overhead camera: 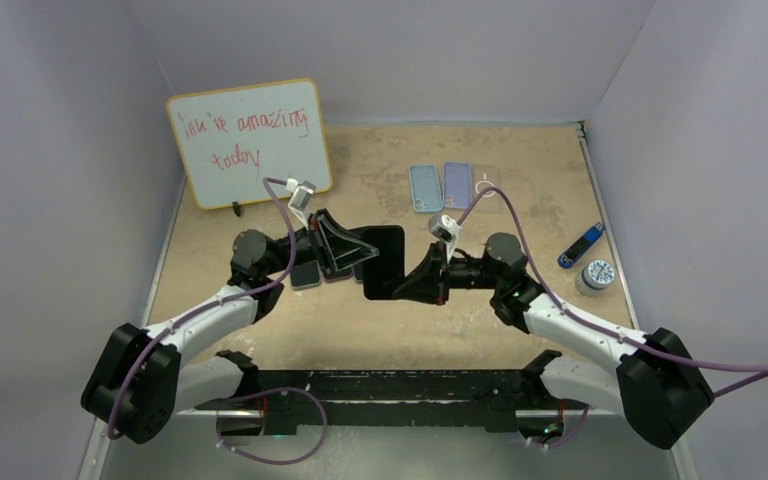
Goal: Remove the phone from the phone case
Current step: Remove the phone case from the phone.
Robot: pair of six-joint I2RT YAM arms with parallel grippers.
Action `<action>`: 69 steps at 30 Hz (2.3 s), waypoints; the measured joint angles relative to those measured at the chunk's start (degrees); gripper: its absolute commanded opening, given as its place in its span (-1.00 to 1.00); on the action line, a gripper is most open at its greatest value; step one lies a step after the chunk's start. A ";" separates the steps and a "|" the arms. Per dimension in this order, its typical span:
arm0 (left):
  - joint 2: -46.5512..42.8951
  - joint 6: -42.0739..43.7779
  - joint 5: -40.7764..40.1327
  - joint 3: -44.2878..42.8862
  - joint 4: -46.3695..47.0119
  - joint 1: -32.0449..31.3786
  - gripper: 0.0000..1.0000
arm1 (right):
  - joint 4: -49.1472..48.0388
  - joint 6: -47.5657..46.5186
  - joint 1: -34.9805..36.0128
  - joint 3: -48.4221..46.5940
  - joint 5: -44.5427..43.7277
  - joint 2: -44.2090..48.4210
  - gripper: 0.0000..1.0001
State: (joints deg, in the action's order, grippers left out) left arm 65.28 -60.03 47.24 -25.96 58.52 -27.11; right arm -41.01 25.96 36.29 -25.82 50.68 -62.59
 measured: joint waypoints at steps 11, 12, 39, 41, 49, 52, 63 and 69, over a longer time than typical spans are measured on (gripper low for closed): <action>3.58 -2.34 0.07 0.00 4.13 -2.38 -0.81 | -2.21 2.27 0.07 -1.18 1.16 -1.92 -1.00; 3.74 -2.14 0.04 0.00 4.31 -2.51 -1.00 | -2.21 2.60 0.07 -1.18 1.27 -1.92 -1.00; 3.50 -0.33 1.57 -2.84 -3.45 -2.32 -1.00 | 11.08 -14.78 0.07 -5.60 7.37 -0.33 -0.51; 3.50 -0.07 2.01 -2.91 -3.63 -2.27 -1.00 | 11.67 -15.93 0.09 -5.68 7.37 -0.57 -0.66; 4.68 2.45 5.42 -4.22 -2.84 -2.21 -1.00 | 13.44 -21.22 0.07 -6.03 7.26 -1.84 -0.87; 5.60 2.58 6.03 -4.24 -2.45 -2.14 -1.00 | 14.19 -24.37 0.09 -6.03 7.39 -2.27 -0.95; 6.64 2.75 7.28 -4.28 -1.49 -1.53 -1.00 | 17.81 -35.58 0.70 -7.28 6.36 -2.95 -0.96; 7.13 3.58 7.78 -4.28 -1.18 -0.83 -1.00 | 22.99 -41.77 1.05 -10.19 5.81 -4.85 -0.91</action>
State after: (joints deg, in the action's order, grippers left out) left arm 72.40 -56.45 55.02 -30.24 57.34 -27.94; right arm -18.02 -15.81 37.34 -36.01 56.49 -67.44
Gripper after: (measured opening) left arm 0.169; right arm 0.150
